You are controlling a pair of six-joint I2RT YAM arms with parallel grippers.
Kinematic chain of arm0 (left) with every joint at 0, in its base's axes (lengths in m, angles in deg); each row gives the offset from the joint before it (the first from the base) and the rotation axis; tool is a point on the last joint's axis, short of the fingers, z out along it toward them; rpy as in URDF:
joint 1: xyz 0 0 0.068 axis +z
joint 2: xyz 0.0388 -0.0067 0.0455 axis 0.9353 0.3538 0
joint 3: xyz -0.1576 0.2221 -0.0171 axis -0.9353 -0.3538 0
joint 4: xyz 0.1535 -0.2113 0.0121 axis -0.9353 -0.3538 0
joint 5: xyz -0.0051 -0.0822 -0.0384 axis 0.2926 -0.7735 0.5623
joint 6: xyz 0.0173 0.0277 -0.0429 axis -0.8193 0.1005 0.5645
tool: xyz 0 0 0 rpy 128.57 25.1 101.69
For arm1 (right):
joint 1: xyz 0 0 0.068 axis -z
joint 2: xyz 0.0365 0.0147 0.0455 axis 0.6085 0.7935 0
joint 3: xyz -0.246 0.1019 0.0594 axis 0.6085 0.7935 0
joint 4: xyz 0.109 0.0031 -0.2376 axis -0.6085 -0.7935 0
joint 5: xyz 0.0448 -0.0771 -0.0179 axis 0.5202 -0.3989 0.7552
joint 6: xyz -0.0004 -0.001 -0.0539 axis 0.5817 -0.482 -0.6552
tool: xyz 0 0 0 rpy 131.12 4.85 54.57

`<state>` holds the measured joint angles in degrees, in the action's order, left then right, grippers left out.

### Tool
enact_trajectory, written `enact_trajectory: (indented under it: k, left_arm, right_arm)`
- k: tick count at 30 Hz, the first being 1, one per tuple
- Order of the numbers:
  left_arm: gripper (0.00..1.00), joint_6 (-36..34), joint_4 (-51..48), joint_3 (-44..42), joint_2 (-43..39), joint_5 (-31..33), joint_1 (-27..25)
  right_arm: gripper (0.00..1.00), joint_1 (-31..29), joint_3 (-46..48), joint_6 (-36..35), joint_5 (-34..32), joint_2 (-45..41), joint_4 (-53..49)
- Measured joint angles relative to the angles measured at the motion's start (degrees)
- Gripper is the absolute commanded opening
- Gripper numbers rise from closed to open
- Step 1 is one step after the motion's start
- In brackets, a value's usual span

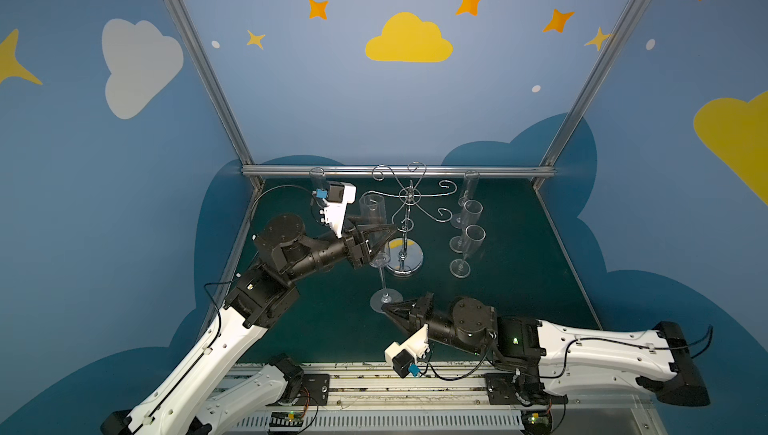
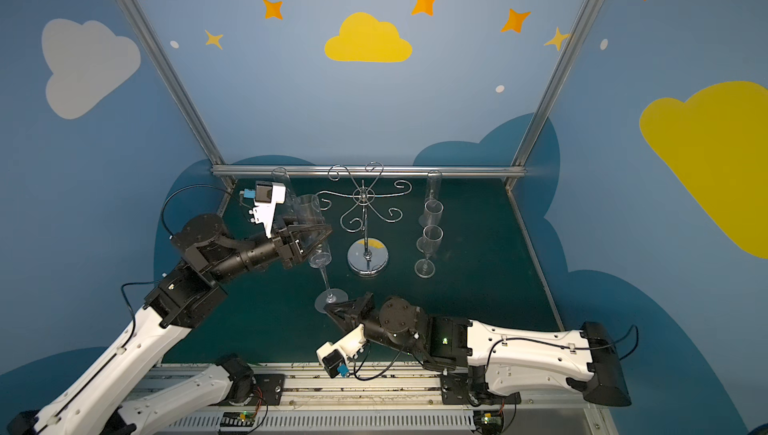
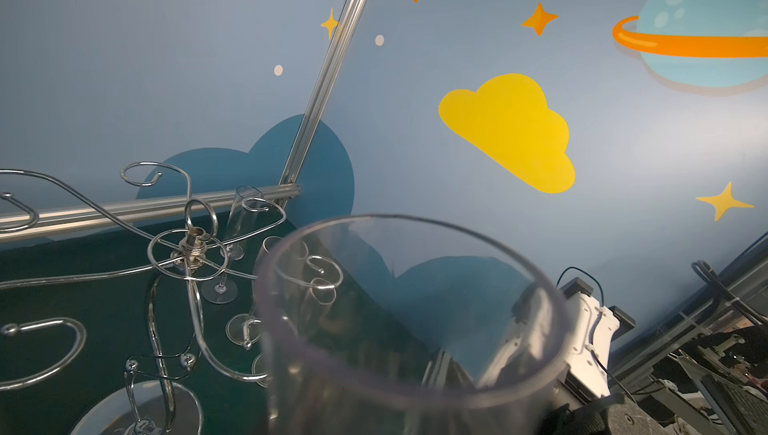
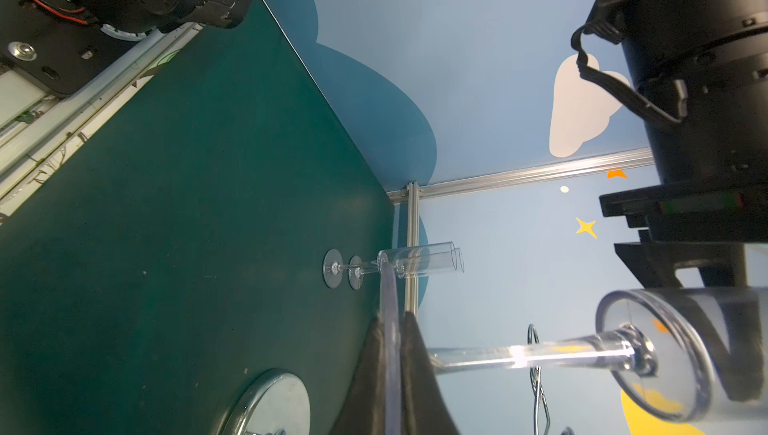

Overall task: Take the wine glass off the wine glass rack
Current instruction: 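Close the left gripper on the glass bowl while the right gripper holds the stem, then lower the glass upright with the left gripper while the right releases and withdraws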

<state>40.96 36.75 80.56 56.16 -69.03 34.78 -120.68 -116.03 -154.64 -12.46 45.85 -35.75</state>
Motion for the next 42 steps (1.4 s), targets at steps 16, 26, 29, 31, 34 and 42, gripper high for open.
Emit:
enact_trajectory:
  k: [16,26,29,31,34,42]
  left_arm:
    - [0.44,-2.7,0.3,-3.4,-2.7,1.3,0.2]
    - [0.45,-9.7,-2.0,-11.6,-10.9,13.5,0.2]
    - [0.45,-12.5,-1.5,-16.0,-14.0,19.7,0.2]
    - [0.45,-14.9,-0.3,-19.5,-15.7,24.1,0.2]
    - [0.45,-18.6,2.6,-23.9,-17.2,29.9,0.2]
    - [0.42,-26.6,17.1,-34.9,-16.8,44.8,0.4]
  right_arm:
    - [0.89,-0.2,0.0,-0.5,-2.0,0.9,0.5]
    - [0.89,-0.2,0.0,5.2,-6.6,-9.1,-0.9]
    - [0.89,-0.2,0.0,6.3,-8.8,-12.9,-1.3]
    - [0.89,-0.1,0.2,6.8,-10.0,-15.7,-1.5]
    - [0.89,-0.1,0.9,7.8,-11.6,-20.2,-1.7]
    - [0.89,-0.1,2.3,10.2,-17.7,-26.8,-2.1]
